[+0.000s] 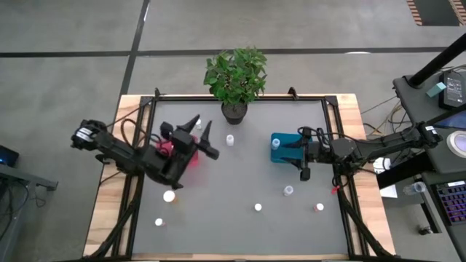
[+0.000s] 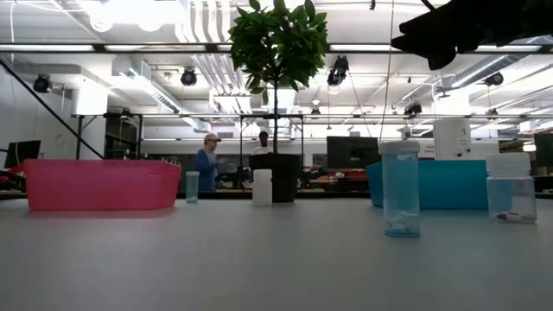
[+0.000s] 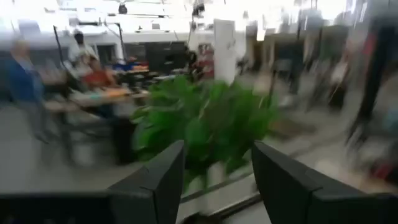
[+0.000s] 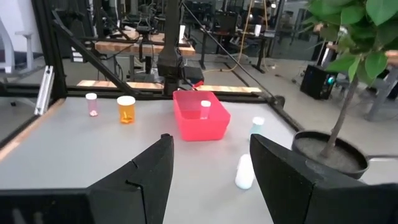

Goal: Pick and place medicine bottles into bin by pill shape (circle, oval)
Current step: Put the bottom blue tablet bottle into the red bin

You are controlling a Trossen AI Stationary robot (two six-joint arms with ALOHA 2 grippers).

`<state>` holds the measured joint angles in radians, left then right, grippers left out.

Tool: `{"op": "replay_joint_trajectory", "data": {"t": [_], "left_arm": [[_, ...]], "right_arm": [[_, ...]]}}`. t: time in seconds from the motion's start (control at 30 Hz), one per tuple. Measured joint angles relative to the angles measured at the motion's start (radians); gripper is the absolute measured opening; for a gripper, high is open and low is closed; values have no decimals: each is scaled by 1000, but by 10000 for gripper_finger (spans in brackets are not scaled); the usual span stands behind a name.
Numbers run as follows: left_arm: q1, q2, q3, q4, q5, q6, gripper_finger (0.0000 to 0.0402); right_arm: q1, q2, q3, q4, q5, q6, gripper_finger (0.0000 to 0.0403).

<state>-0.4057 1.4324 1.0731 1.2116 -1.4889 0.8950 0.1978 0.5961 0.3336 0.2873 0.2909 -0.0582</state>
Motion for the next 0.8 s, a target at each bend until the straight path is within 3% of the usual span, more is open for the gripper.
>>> {"op": "replay_joint_trajectory", "data": {"t": [0.1, 0.3, 0.43, 0.53, 0.7, 0.8], "left_arm": [[-32, -20, -46, -1, -48, 158, 168], [-128, -120, -214, -24, -25, 159, 168], [-183, -179, -358, -26, 68, 126, 168], [-208, -224, -468, -27, 282, 66, 168], [-174, -294, -619, -104, 906, -143, 168], [-141, -326, -663, -139, 1080, -247, 168]], "right_arm": [[0, 16, 0, -1, -2, 78, 201], [3, 73, 2, 7, -91, 244, 201], [33, 139, 51, -3, -94, 299, 201], [58, 194, 124, -27, -101, 325, 201], [86, 308, 295, -211, -100, 338, 201], [95, 387, 406, -328, -100, 356, 201]]}}
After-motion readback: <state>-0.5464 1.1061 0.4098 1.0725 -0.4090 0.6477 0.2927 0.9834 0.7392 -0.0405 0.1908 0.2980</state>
